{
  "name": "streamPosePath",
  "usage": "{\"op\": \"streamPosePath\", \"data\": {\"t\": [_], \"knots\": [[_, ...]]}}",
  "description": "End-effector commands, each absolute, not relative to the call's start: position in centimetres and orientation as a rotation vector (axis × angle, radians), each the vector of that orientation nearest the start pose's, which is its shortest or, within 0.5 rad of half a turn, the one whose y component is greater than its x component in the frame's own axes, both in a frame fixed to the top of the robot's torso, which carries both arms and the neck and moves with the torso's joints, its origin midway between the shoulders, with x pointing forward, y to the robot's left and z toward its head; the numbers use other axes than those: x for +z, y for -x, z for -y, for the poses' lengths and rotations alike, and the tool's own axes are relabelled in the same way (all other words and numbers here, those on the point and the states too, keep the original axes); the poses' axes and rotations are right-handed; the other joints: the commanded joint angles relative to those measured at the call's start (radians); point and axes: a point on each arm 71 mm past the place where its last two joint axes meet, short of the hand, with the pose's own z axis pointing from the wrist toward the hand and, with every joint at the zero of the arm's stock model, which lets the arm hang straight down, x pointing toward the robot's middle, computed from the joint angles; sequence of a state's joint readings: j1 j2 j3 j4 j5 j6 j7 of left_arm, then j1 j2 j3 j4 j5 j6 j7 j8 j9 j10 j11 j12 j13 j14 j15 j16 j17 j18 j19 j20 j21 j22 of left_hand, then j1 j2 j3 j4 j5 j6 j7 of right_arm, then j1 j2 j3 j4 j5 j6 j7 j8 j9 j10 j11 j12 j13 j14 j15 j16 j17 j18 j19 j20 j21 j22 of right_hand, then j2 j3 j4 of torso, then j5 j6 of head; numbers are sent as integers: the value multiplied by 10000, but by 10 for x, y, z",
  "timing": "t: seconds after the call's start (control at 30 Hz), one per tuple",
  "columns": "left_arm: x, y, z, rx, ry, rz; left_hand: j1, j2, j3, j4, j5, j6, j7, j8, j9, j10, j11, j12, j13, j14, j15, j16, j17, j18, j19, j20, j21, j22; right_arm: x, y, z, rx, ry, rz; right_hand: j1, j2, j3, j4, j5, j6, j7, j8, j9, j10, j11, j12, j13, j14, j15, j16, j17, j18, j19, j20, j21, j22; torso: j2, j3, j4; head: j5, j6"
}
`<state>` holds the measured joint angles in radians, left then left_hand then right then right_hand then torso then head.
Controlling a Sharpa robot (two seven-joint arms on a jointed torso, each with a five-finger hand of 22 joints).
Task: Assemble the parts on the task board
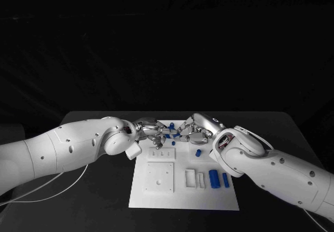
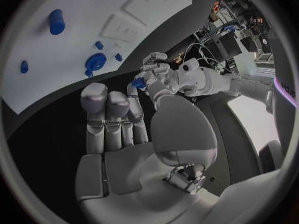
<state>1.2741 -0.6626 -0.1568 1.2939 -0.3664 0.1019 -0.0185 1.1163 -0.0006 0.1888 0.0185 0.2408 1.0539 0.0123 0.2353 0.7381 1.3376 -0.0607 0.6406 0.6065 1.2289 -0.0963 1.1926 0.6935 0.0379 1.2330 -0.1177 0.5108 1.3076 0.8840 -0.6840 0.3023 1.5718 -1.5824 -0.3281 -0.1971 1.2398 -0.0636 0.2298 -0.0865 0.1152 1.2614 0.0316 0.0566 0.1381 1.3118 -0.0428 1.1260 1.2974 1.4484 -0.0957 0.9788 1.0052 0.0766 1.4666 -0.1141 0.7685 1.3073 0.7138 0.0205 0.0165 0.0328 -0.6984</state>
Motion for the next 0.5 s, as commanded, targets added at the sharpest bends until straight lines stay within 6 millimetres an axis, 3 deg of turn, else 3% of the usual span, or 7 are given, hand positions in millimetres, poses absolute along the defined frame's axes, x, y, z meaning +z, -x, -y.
{"op": "streamPosePath", "data": {"t": [0.03,0.23,0.5], "knots": [[-222,-507,-160,-13037,6554,-21976,-151,-36,-107,49,-178,11,32,1,-18,-40,53,20,-12,-61,10,62,-11,42,-23,41,36,179,-197,-461,125,8231,57,-15943,34,5,29,71,17,40,-10,69,13,36,5,-46,-12,7,-31,-63,2,-120,573,-68,39,346,1,9,-3,12,-4],[-223,-508,-160,-12964,6567,-22011,-247,-205,-211,301,-560,22,62,-24,-63,-29,71,25,-12,-58,21,69,-16,53,-19,53,38,180,-197,-461,124,8255,60,-15937,34,5,29,71,17,40,-10,69,13,36,5,-46,-12,7,-31,-63,2,-120,573,-68,39,346,4,12,-5,9,1],[-223,-508,-159,-12940,6561,-22006,-86,-119,-144,335,-467,22,54,-21,-77,-27,66,26,-13,-59,18,70,-23,58,-20,54,35,178,-197,-461,123,8279,107,-16001,34,5,29,71,17,40,-10,69,13,36,5,-46,-12,7,-31,-63,2,-120,573,-68,39,346,3,10,0,7,-8]]}}
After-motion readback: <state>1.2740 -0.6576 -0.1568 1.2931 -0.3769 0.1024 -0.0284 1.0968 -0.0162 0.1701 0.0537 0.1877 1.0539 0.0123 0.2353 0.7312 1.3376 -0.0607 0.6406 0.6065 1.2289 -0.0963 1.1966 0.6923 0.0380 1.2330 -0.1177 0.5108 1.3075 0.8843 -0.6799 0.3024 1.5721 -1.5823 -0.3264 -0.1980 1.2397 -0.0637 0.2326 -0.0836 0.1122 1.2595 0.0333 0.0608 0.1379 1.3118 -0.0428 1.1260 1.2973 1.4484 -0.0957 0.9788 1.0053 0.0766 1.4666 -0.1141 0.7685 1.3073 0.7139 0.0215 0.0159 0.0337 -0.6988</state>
